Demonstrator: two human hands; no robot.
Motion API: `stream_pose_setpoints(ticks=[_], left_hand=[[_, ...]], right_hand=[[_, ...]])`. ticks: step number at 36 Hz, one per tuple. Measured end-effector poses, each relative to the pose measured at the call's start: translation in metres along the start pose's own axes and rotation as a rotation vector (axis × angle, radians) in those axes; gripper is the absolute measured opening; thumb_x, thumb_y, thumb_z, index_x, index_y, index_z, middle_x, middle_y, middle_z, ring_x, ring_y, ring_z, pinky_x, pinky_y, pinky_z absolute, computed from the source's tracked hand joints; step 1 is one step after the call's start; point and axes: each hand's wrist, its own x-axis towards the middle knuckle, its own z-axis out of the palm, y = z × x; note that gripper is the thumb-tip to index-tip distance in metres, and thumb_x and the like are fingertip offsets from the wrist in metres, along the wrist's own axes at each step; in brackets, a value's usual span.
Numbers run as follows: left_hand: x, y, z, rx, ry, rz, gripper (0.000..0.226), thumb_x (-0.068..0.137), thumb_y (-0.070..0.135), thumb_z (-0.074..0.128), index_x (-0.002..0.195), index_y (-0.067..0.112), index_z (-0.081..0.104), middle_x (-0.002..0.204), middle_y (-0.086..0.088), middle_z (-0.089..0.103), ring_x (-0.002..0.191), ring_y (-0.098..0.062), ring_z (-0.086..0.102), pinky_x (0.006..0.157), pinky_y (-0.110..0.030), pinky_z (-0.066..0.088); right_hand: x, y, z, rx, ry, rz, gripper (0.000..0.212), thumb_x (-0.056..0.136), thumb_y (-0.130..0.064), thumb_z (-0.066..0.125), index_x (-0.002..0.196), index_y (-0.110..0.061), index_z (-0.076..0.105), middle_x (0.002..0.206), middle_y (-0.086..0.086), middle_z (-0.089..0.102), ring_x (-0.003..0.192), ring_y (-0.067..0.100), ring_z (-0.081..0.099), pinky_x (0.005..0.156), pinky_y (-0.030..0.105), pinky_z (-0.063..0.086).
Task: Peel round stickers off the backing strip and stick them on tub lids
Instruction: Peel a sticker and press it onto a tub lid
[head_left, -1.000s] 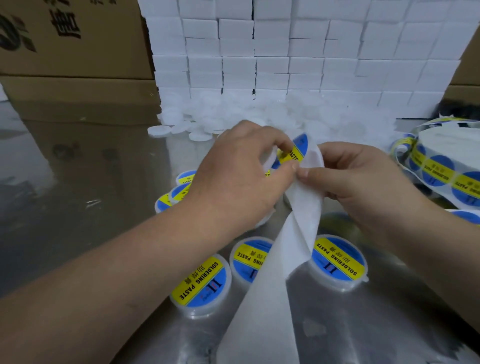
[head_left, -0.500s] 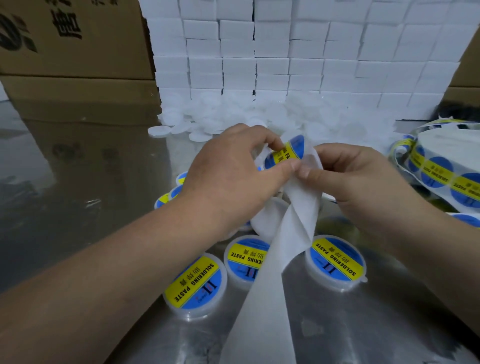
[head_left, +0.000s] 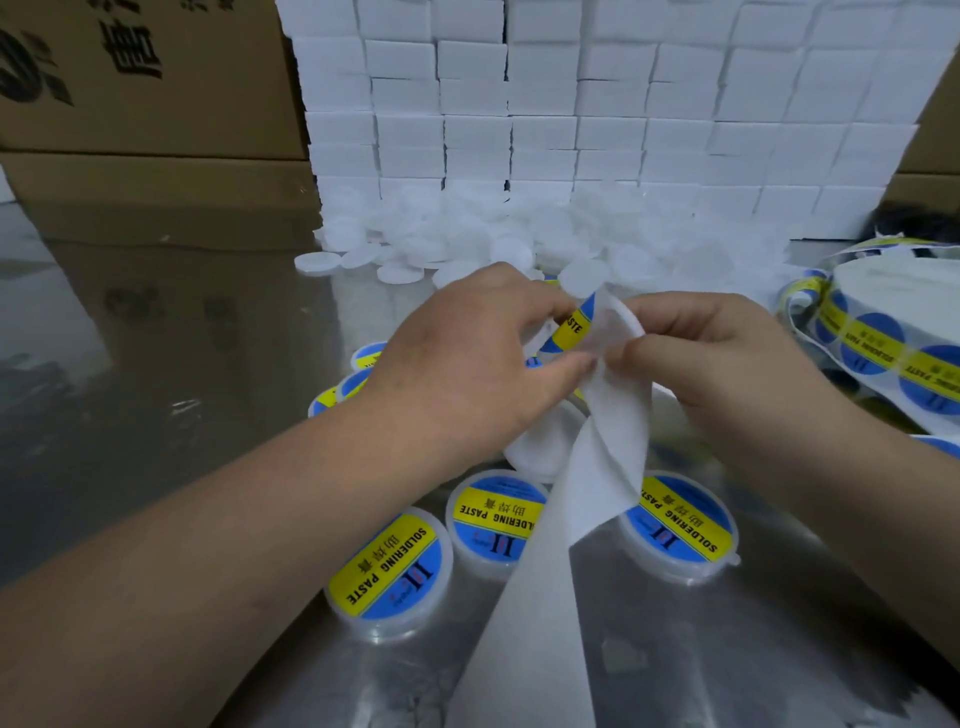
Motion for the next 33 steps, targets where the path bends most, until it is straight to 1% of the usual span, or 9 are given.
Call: stream_pose_setpoints(ticks=[7, 11, 15, 20, 23, 25, 28, 30, 33], left_hand=[[0.001, 0.0, 0.0, -0.114, 0.066, -0.097, 0.011, 0.076, 0.041, 0.064, 0.074, 0.047, 0.056, 0.092, 0.012, 0.059, 0.088, 0.0, 0.048, 0.075, -0.017, 0.04], [0.004, 0.0, -0.004, -0.294, 0.16, -0.199, 0.016, 0.082, 0.034, 0.061, 0.065, 0.037, 0.061, 0.076, 0.016, 0.064, 0.072, 0.006, 0.054, 0.06, -0.006, 0.039], [0.009, -0.007, -0.007, -0.431, 0.308, -0.337, 0.026, 0.087, 0.037, 0.054, 0.064, 0.031, 0.065, 0.063, 0.013, 0.059, 0.062, 0.001, 0.052, 0.061, -0.018, 0.046], [0.017, -0.012, -0.011, -0.584, 0.477, -0.507, 0.028, 0.089, 0.046, 0.05, 0.082, 0.019, 0.057, 0.074, -0.002, 0.043, 0.066, -0.009, 0.042, 0.063, -0.029, 0.038], [0.016, -0.012, -0.01, -0.505, 0.45, -0.459, 0.037, 0.088, 0.05, 0.05, 0.074, 0.016, 0.056, 0.073, 0.0, 0.048, 0.062, -0.008, 0.044, 0.058, -0.028, 0.042], [0.012, -0.01, -0.008, -0.451, 0.425, -0.395, 0.036, 0.087, 0.051, 0.05, 0.071, 0.02, 0.057, 0.07, 0.006, 0.052, 0.06, -0.003, 0.046, 0.057, -0.026, 0.045], [0.007, -0.007, -0.007, -0.369, 0.409, -0.299, 0.031, 0.086, 0.051, 0.052, 0.07, 0.024, 0.057, 0.063, 0.011, 0.048, 0.057, -0.003, 0.043, 0.052, -0.015, 0.038], [0.006, -0.006, -0.006, -0.3, 0.409, -0.236, 0.027, 0.085, 0.051, 0.053, 0.069, 0.03, 0.054, 0.068, 0.012, 0.049, 0.063, -0.002, 0.044, 0.056, -0.013, 0.035], [0.004, -0.003, -0.006, -0.213, 0.401, -0.17, 0.023, 0.077, 0.059, 0.053, 0.07, 0.037, 0.05, 0.079, 0.012, 0.05, 0.072, 0.002, 0.046, 0.06, -0.009, 0.033]], right_hand=[[0.002, 0.001, 0.001, 0.044, 0.054, 0.007, 0.032, 0.081, 0.001, 0.054, 0.076, -0.024, 0.073, 0.079, 0.007, 0.072, 0.07, 0.014, 0.065, 0.065, 0.027, 0.054], [0.002, 0.003, 0.0, 0.014, 0.074, 0.001, 0.032, 0.081, 0.002, 0.055, 0.076, -0.025, 0.072, 0.075, 0.005, 0.072, 0.063, 0.011, 0.064, 0.059, 0.023, 0.053], [0.003, 0.007, -0.001, 0.006, 0.083, -0.012, 0.03, 0.073, -0.004, 0.061, 0.082, -0.032, 0.07, 0.079, -0.006, 0.072, 0.064, 0.007, 0.065, 0.053, 0.02, 0.049], [0.006, 0.009, -0.005, -0.075, 0.25, -0.095, 0.06, 0.068, -0.008, 0.056, 0.105, -0.054, 0.046, 0.107, -0.015, 0.059, 0.084, 0.015, 0.065, 0.075, 0.041, 0.056], [0.004, 0.008, -0.006, -0.099, 0.318, -0.166, 0.07, 0.068, -0.005, 0.052, 0.109, -0.061, 0.041, 0.116, -0.03, 0.051, 0.07, 0.008, 0.064, 0.058, 0.027, 0.054], [0.004, 0.008, -0.006, -0.139, 0.344, -0.206, 0.069, 0.069, -0.001, 0.048, 0.108, -0.058, 0.049, 0.118, -0.027, 0.051, 0.071, 0.005, 0.059, 0.056, 0.02, 0.047], [0.003, 0.007, -0.004, -0.149, 0.343, -0.229, 0.053, 0.064, -0.004, 0.042, 0.081, -0.047, 0.067, 0.094, -0.015, 0.066, 0.069, 0.004, 0.053, 0.054, 0.014, 0.038], [0.002, 0.007, 0.0, -0.135, 0.33, -0.182, 0.046, 0.063, -0.008, 0.041, 0.067, -0.043, 0.07, 0.071, -0.012, 0.068, 0.058, 0.009, 0.049, 0.049, 0.016, 0.037], [0.002, 0.006, 0.0, -0.057, 0.281, -0.08, 0.036, 0.061, -0.015, 0.044, 0.06, -0.037, 0.071, 0.06, -0.012, 0.067, 0.06, 0.011, 0.054, 0.058, 0.025, 0.043]])
